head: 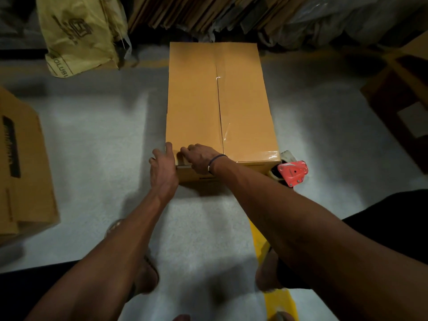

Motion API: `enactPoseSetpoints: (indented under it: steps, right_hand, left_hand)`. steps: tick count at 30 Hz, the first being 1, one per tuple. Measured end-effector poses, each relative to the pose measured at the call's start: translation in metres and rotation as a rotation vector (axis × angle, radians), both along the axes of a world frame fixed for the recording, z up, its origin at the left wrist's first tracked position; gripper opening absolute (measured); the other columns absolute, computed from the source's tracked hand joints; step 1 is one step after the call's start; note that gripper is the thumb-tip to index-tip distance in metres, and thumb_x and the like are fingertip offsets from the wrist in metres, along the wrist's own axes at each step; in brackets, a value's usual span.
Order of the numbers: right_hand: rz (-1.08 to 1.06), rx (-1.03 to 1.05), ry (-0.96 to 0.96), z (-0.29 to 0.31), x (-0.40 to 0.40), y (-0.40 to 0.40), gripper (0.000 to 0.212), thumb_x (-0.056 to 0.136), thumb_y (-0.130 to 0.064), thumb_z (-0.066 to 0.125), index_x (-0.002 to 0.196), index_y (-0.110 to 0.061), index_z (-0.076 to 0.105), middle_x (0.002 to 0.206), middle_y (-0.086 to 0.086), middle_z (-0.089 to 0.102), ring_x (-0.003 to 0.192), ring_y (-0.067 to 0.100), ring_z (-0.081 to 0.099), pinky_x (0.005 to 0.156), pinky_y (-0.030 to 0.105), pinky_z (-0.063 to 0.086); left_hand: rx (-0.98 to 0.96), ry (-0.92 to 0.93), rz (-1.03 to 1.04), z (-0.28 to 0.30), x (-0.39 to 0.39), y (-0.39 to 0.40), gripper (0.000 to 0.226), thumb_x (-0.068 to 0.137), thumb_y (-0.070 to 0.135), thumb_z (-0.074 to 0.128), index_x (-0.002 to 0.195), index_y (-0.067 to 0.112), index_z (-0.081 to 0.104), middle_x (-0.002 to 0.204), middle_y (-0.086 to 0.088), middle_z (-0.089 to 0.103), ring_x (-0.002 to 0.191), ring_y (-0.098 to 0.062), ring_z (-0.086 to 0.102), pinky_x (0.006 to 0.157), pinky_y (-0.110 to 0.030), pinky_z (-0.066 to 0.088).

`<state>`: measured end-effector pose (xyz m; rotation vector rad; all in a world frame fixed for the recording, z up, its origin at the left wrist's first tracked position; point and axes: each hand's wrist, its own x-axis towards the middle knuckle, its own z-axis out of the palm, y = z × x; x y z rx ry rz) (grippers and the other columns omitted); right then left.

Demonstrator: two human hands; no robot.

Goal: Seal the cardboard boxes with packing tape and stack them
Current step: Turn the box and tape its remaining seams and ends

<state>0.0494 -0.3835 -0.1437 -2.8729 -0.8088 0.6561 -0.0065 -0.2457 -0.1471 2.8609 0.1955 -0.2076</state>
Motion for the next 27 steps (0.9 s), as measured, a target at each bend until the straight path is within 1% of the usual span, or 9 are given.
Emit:
enactPoseSetpoints:
  steps: [5, 9, 12, 14, 17, 19, 21, 23, 27]
  right_hand:
    - [-0.005, 0.039, 0.000, 0.002, 0.000, -0.001, 0.043, 0.094, -0.010, 0.062, 0.135, -0.011, 0.046, 0.126, 0.017, 0.057, 0.117, 0.034, 0.056, 0.089, 0.043, 0.050]
    - [-0.108, 0.279, 0.043, 0.006, -0.010, -0.024, 0.042, 0.080, -0.008, 0.071, 0.119, -0.008, 0.054, 0.114, 0.014, 0.054, 0.102, 0.032, 0.056, 0.079, 0.037, 0.047]
    - [-0.335, 0.547, -0.136, 0.005, -0.037, -0.066, 0.035, 0.080, -0.013, 0.067, 0.112, -0.014, 0.052, 0.110, 0.007, 0.049, 0.094, 0.024, 0.051, 0.073, 0.035, 0.047]
    - [-0.509, 0.602, -0.344, 0.000, -0.053, -0.101, 0.028, 0.085, -0.014, 0.063, 0.111, -0.016, 0.051, 0.112, 0.005, 0.048, 0.098, 0.022, 0.050, 0.075, 0.036, 0.047]
    - [-0.882, 0.664, -0.539, -0.010, -0.070, -0.156, 0.021, 0.089, -0.011, 0.059, 0.109, -0.014, 0.053, 0.113, 0.005, 0.049, 0.100, 0.022, 0.051, 0.082, 0.035, 0.045]
    - [-1.110, 0.703, -0.577, -0.019, -0.081, -0.191, 0.018, 0.091, -0.009, 0.057, 0.109, -0.011, 0.058, 0.112, 0.005, 0.052, 0.098, 0.021, 0.053, 0.087, 0.038, 0.049]
    - [-1.247, 0.762, -0.518, -0.026, -0.091, -0.217, 0.011, 0.096, -0.011, 0.059, 0.105, -0.010, 0.064, 0.106, 0.003, 0.059, 0.092, 0.019, 0.057, 0.087, 0.042, 0.053]
    - [-1.351, 0.911, -0.361, -0.033, -0.097, -0.229, 0.007, 0.099, -0.015, 0.063, 0.099, -0.011, 0.069, 0.093, 0.001, 0.067, 0.089, 0.022, 0.065, 0.084, 0.036, 0.057]
    - [-1.534, 1.279, -0.048, -0.050, -0.096, -0.231, 0.017, 0.101, -0.019, 0.065, 0.103, -0.004, 0.073, 0.093, 0.007, 0.073, 0.089, 0.024, 0.071, 0.083, 0.030, 0.060]
  left_hand:
    - [0.019, 0.053, -0.014, 0.003, 0.003, -0.004, 0.077, 0.086, -0.012, 0.067, 0.148, 0.010, 0.028, 0.134, -0.029, 0.040, 0.110, -0.049, 0.054, 0.073, -0.043, 0.046]
    - [-0.008, 0.112, 0.023, 0.005, 0.008, -0.016, 0.082, 0.089, 0.015, 0.078, 0.148, 0.006, 0.022, 0.140, -0.032, 0.032, 0.115, -0.049, 0.048, 0.078, -0.040, 0.043]
    - [-0.001, 0.175, 0.059, 0.013, 0.010, -0.037, 0.109, 0.079, 0.041, 0.088, 0.154, 0.012, 0.014, 0.152, -0.030, 0.016, 0.123, -0.055, 0.045, 0.093, -0.058, 0.049]
    - [0.054, 0.199, 0.009, 0.019, 0.008, -0.057, 0.122, 0.074, 0.057, 0.087, 0.159, 0.018, 0.008, 0.161, -0.032, 0.004, 0.137, -0.061, 0.032, 0.106, -0.073, 0.036]
    - [0.060, 0.143, -0.144, 0.022, 0.001, -0.089, 0.114, 0.080, 0.064, 0.077, 0.163, 0.022, 0.010, 0.167, -0.030, 0.001, 0.151, -0.059, 0.007, 0.117, -0.074, 0.014]
    - [0.014, 0.062, -0.283, 0.020, -0.004, -0.109, 0.100, 0.086, 0.060, 0.074, 0.162, 0.024, 0.018, 0.168, -0.025, 0.010, 0.155, -0.050, 0.009, 0.122, -0.068, 0.012]
    - [-0.067, 0.006, -0.431, 0.018, -0.007, -0.125, 0.084, 0.092, 0.052, 0.070, 0.160, 0.027, 0.027, 0.167, -0.019, 0.022, 0.155, -0.042, 0.018, 0.124, -0.059, 0.019]
    - [-0.142, -0.023, -0.545, 0.015, -0.008, -0.142, 0.071, 0.096, 0.043, 0.069, 0.156, 0.027, 0.035, 0.163, -0.014, 0.032, 0.150, -0.036, 0.031, 0.123, -0.054, 0.029]
    - [-0.290, -0.044, -0.595, 0.015, -0.001, -0.172, 0.058, 0.097, 0.035, 0.069, 0.150, 0.028, 0.047, 0.155, -0.006, 0.045, 0.140, -0.029, 0.045, 0.115, -0.048, 0.041]
